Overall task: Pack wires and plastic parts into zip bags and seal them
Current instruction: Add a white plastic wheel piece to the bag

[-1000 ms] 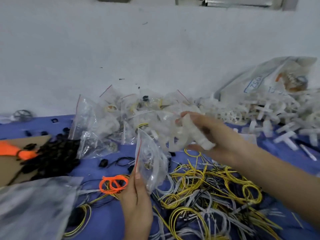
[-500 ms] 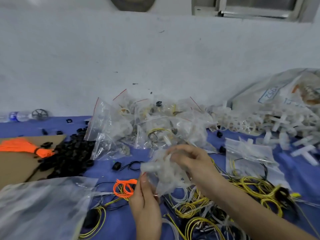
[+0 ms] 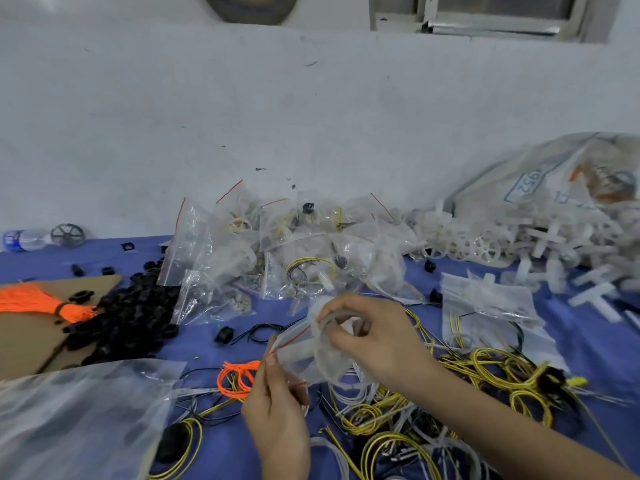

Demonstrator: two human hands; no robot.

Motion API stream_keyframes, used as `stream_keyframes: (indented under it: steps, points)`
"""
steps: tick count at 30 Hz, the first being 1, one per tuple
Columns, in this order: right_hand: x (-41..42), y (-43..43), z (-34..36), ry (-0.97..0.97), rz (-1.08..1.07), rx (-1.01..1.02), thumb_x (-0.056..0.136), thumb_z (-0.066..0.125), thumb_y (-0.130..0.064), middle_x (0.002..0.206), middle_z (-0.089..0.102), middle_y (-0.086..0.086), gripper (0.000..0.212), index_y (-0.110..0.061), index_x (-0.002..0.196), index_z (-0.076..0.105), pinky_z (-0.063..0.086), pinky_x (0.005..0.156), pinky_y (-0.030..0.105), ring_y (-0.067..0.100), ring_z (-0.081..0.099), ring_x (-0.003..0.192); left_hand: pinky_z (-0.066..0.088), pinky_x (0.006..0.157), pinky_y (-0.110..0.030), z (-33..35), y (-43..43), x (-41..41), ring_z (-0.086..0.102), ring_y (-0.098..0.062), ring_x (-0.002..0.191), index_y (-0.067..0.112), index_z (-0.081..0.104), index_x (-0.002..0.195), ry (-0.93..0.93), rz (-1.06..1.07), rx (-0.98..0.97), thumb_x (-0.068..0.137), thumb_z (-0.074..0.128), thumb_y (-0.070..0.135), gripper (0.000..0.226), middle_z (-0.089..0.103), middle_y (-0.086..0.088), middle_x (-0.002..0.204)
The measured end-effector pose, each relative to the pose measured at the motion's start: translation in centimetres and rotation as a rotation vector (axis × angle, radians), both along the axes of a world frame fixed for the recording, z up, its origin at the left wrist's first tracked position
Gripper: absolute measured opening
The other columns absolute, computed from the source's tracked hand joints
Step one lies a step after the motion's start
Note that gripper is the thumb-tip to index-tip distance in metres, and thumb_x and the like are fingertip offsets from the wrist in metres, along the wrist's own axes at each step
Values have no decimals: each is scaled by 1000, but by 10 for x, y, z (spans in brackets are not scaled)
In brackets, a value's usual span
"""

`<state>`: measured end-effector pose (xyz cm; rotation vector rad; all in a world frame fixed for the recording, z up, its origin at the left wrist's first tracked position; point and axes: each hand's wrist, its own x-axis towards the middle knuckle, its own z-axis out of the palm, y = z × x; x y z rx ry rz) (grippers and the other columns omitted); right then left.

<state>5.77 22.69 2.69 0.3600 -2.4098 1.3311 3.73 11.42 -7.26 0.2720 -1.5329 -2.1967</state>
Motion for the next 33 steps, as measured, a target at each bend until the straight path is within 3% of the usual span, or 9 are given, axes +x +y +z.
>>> stream_keyframes:
  steps: [4,7,12,17,22,25,26,29,33]
  points:
    - [1,-10,0,73,-30,221,85,58,-15,83,69,-4,12,-21,88,68,35,57,10,-3,54,59,40,43,-21,-8,-4,-5,42,-12,42,23,67,117,5,86,-119,101,42,22,29,49,1,42]
    - [-2,-15,5,84,-34,368,87,53,-22,89,69,-3,17,-25,98,66,48,73,29,8,60,78,45,53,-41,-11,-7,-7,44,-22,46,19,66,121,-3,120,-231,100,43,27,33,51,-6,45]
    - [-7,-23,-6,11,-35,838,86,42,-32,115,62,-6,26,-31,106,57,38,97,44,19,55,111,40,43,-29,-1,-8,10,48,-13,39,32,53,129,271,169,-681,91,32,48,46,54,-4,45]
    - [-29,-13,-12,-225,-134,823,97,40,-23,127,45,12,32,-6,122,47,38,75,33,31,50,110,47,42,-38,3,-2,18,53,-24,40,31,45,135,286,87,-840,89,23,58,57,56,-7,46]
    - [-45,-21,-21,-273,-251,641,93,45,-16,129,45,17,40,0,129,39,40,85,33,28,50,112,41,49,-19,2,3,24,50,-10,37,31,46,134,276,46,-791,96,37,38,39,52,-4,39]
    - [-33,-27,-22,-211,-56,395,92,43,-7,124,44,11,46,-19,135,31,41,68,23,18,45,99,39,45,-11,3,0,19,56,-5,46,23,50,134,210,59,-693,95,41,33,41,47,-1,35]
    - [-27,-30,-23,-178,39,360,92,41,-6,124,37,4,44,-25,130,30,41,72,17,17,41,105,38,44,-10,2,-2,18,55,-6,43,20,51,133,193,62,-683,96,46,29,39,44,3,34]
    - [-4,-32,-16,-151,195,484,92,44,-8,125,45,18,19,-3,108,52,33,105,35,28,39,123,33,46,-19,0,-4,14,49,-4,45,22,52,134,142,56,-644,88,46,35,48,42,13,41]
    - [-4,11,18,-71,74,56,90,54,-6,97,72,8,20,-6,101,71,51,87,31,16,67,89,37,41,-13,-9,-1,9,47,-3,37,38,49,132,101,70,-431,99,43,40,34,53,1,43]
